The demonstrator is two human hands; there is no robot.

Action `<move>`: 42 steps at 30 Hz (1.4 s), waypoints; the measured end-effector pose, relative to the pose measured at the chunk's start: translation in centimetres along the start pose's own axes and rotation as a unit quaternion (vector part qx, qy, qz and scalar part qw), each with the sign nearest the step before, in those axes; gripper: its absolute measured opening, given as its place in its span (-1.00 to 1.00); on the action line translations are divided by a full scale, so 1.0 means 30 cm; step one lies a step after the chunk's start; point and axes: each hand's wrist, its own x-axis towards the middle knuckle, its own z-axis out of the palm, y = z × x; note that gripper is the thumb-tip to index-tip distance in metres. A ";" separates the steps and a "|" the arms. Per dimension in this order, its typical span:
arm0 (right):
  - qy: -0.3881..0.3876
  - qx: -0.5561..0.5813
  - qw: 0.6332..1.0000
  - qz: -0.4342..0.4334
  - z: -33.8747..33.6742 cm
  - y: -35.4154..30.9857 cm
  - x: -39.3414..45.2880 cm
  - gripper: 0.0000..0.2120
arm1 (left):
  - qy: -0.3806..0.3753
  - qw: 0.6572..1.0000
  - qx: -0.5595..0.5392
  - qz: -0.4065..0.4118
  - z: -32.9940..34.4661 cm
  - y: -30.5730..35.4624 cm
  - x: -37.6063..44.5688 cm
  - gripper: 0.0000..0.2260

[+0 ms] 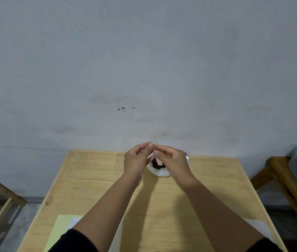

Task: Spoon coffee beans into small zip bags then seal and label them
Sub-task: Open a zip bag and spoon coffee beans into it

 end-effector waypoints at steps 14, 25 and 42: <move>0.025 -0.074 0.997 -0.022 0.025 0.017 0.007 -0.82 | 0.079 0.990 0.104 0.058 0.014 -0.008 -0.003 -0.95; 0.104 -0.146 0.980 -0.088 0.033 0.015 0.012 -0.82 | 0.088 0.971 0.197 0.100 0.019 0.005 -0.025 -0.92; 0.113 -0.232 0.964 -0.066 0.038 0.013 0.026 -0.93 | 0.073 0.946 0.288 0.131 -0.009 -0.005 -0.029 -0.91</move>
